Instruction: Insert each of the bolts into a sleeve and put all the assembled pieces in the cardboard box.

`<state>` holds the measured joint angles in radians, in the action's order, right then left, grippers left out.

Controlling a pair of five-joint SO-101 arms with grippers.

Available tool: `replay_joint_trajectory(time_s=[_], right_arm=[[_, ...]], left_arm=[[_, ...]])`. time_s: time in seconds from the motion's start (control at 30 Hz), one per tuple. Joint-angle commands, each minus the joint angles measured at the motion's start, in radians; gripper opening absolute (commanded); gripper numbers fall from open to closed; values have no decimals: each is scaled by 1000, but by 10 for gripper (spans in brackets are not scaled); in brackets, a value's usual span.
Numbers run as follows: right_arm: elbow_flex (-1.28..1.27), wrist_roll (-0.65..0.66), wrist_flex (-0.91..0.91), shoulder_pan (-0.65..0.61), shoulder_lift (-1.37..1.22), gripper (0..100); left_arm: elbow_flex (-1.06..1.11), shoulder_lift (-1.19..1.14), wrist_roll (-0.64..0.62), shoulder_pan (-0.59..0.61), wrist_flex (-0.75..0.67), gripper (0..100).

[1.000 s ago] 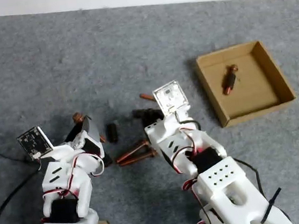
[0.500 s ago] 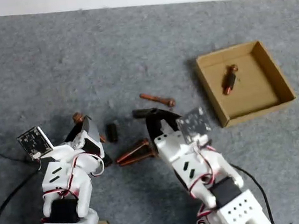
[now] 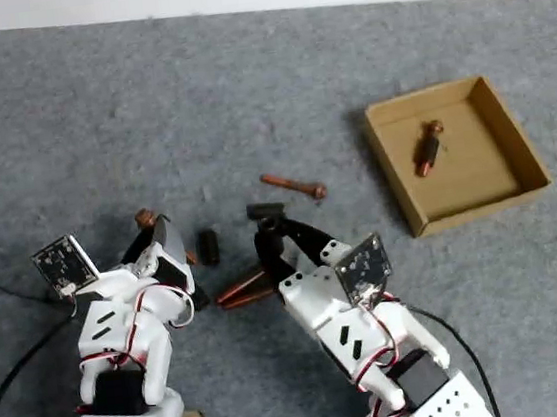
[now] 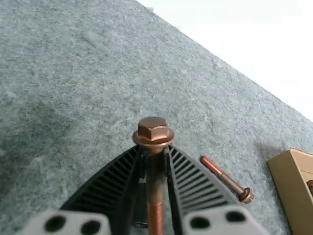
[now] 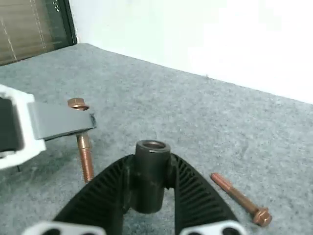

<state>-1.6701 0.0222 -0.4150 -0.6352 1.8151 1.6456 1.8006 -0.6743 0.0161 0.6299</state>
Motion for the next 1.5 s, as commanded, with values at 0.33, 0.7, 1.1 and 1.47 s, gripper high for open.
replay_joint_trajectory(time_s=[0.33, 0.7, 1.1, 1.47], right_arm=[[-1, 74, -151, -88, 22, 5], [-4, 104, -151, -102, 22, 5], [1, 104, -150, -97, 22, 5], [1, 186, -148, -102, 22, 5]], left_arm=[[-358, 21, -87, -180, -31, 6], [-298, 19, -87, -285, -29, 6], [-211, 21, -89, -300, -25, 6], [-202, 21, -87, -390, -23, 6]])
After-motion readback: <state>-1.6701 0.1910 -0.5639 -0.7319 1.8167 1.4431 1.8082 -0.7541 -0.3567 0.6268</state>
